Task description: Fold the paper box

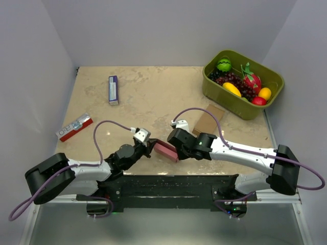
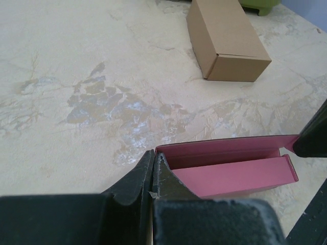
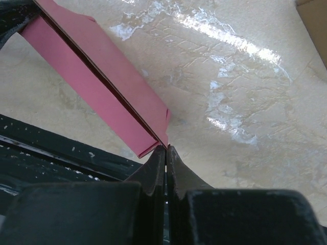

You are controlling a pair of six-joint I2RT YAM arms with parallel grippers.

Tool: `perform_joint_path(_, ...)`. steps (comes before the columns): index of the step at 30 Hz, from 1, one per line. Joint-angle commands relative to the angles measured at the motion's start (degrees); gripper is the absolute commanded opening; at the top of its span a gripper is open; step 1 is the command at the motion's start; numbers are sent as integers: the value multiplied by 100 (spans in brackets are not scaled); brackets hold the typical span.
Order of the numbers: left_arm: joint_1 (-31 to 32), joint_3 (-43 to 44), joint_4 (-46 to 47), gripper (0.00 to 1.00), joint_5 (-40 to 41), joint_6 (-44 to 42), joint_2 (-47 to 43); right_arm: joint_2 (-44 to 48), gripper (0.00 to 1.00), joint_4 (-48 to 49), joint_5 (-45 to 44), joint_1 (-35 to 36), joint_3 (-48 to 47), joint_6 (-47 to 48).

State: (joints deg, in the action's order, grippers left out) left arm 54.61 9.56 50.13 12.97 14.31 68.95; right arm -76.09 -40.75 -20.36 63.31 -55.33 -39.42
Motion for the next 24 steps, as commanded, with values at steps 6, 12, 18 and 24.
perform_joint_path(6, 814, 37, -364, 0, 715, 503, 470, -81, 0, 841, 234, 15, -285, -1094)
perform_joint_path(12, 1104, 19, -320, 0, 1084, 661, 593, -160, 0, 700, 85, -11, -531, -1384)
perform_joint_path(18, 1377, 37, -205, 0, 1260, 732, 716, -292, 0, 665, -64, -20, -610, -1744)
perform_joint_path(24, 1649, -25, -126, 0, 1647, 810, 857, -204, 0, 621, -144, -64, -602, -2113)
